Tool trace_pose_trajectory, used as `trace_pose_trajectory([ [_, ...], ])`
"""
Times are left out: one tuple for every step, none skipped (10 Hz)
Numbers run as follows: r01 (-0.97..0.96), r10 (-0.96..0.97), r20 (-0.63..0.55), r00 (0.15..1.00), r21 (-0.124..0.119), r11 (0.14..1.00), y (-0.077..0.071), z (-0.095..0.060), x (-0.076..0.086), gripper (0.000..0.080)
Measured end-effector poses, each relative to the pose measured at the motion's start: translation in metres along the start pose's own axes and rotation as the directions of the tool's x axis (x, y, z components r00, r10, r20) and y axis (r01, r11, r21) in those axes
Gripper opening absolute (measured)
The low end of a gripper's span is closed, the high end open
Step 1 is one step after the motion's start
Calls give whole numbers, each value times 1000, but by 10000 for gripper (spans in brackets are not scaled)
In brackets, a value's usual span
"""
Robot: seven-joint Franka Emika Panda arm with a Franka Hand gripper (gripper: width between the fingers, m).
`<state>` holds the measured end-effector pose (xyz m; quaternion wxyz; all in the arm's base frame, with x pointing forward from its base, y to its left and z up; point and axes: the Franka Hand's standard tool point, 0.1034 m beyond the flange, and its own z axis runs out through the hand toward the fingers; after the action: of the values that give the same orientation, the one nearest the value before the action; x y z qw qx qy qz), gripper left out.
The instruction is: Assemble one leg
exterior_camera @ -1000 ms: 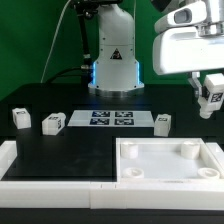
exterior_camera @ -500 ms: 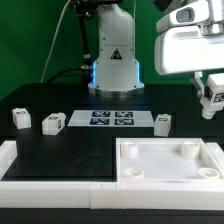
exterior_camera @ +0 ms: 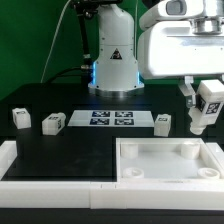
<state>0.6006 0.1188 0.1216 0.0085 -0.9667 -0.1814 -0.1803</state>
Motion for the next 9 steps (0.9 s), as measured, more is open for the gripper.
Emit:
trace_pose_trajectory([
  [19, -19, -14, 1000, -2, 1000, 1, 3, 6, 287],
  [17, -17, -51, 999, -9, 1000, 2, 3, 6, 287],
  [17, -18, -41, 999, -7, 1000, 1, 4, 3, 287],
  [21, -22, -71, 997, -13, 1000, 3, 2, 7, 287],
  [-15, 8, -188, 982, -37, 999, 11, -1, 7, 287],
  [-85, 70, -257, 964, -46, 995, 18, -1, -7, 287],
  [-114, 100, -257, 961, -38, 993, 19, 6, -12, 287],
  [-129, 118, -248, 962, -30, 991, 18, 10, -8, 287],
  [-137, 126, -253, 959, -27, 990, 16, 14, -3, 287],
])
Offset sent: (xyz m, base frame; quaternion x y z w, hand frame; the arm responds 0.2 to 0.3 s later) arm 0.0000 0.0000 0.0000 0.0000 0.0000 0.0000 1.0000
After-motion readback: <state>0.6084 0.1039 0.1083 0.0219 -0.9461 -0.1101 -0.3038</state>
